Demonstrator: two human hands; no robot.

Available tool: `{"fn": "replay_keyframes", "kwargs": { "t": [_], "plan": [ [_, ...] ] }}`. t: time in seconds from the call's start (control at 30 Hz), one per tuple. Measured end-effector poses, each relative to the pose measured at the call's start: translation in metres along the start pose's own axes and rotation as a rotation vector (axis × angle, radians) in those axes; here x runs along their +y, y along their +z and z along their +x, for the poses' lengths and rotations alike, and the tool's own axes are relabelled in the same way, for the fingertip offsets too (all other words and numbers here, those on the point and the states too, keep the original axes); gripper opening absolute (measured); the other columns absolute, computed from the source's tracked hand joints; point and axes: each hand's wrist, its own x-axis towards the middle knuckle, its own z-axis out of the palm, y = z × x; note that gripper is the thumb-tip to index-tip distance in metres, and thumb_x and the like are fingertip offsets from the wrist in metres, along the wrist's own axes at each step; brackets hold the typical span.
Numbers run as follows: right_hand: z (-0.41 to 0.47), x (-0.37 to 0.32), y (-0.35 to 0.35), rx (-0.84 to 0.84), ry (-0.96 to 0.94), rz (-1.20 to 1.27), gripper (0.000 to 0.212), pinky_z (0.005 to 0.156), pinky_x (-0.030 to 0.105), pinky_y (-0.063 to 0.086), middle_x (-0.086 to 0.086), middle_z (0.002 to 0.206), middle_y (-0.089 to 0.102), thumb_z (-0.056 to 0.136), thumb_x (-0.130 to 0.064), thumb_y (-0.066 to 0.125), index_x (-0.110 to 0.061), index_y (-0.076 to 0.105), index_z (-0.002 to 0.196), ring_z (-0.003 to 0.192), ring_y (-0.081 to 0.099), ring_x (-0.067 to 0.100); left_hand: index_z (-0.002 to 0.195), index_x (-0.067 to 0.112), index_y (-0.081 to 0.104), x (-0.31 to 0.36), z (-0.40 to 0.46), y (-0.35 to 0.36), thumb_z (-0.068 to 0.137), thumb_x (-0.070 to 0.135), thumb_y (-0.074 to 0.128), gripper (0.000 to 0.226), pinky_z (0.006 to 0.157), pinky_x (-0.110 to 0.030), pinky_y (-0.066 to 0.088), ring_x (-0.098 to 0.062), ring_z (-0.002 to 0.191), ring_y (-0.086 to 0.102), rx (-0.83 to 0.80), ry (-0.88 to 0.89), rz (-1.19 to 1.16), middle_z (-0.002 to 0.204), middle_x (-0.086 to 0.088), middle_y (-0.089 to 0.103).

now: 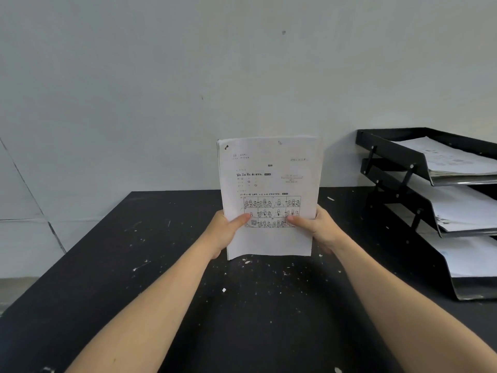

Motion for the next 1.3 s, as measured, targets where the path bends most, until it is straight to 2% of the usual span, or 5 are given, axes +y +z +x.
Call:
{"fn": "replay_keyframes", "kwargs": {
  "t": [0.33,0.43,0.67,0.97,1.3],
  "plan": [
    [0.005,0.004,-0.003,0.049,0.015,-0.118,0.026,0.099,0.045,0.059,0.003,0.124,0.076,0.094,-0.015,0.073,-0.017,0.072,0.120,0.113,0.074,0.023,0.132,0.027,0.063,0.009,-0.001,-0.029,0.105,0.057,0.030,0.052,0.105,-0.038,0.049,-0.014,0.119,0.066,-0.075,-0.083,0.060,0.128,0.004,0.070],
    [0.003,0.006,-0.004,0.056,0.000,-0.127,0.026,0.097,0.041,0.060,0.002,0.124,0.076,0.095,-0.014,0.073,-0.018,0.072,0.120,0.113,0.074,0.022,0.123,0.017,0.063,0.004,0.003,-0.052,0.105,0.057,0.031,0.054,0.097,-0.038,0.048,-0.023,0.115,0.062,0.163,-0.176,0.594,0.120,0.000,0.066],
    [0.000,0.001,0.002,0.060,0.004,-0.151,0.024,0.082,0.028,0.063,-0.005,0.119,0.077,0.095,-0.016,0.072,-0.021,0.071,0.119,0.108,0.075,0.016,0.132,0.011,0.060,-0.013,-0.007,-0.063,0.090,0.040,0.072,0.053,0.093,-0.034,0.054,-0.021,0.104,0.064,-0.130,-0.437,1.229,0.123,-0.007,0.066],
    [-0.002,0.002,0.000,0.042,0.005,-0.162,0.029,0.092,0.037,0.062,0.000,0.122,0.076,0.096,-0.016,0.072,-0.015,0.070,0.125,0.110,0.074,0.019,0.115,-0.004,0.058,0.049,0.006,-0.091,0.105,0.009,0.037,0.027,0.084,-0.044,0.056,-0.028,0.082,0.061,0.265,-0.129,-0.426,0.091,-0.017,0.058],
    [0.002,0.005,-0.001,0.025,0.008,-0.172,0.031,0.099,0.049,0.059,0.000,0.121,0.077,0.094,-0.021,0.074,-0.015,0.071,0.124,0.110,0.075,0.023,0.105,0.010,0.055,0.170,0.014,-0.067,0.110,0.031,0.038,0.027,0.084,-0.034,0.055,-0.019,0.085,0.071,0.285,0.297,-0.173,0.091,-0.005,0.056]
  ]
}}
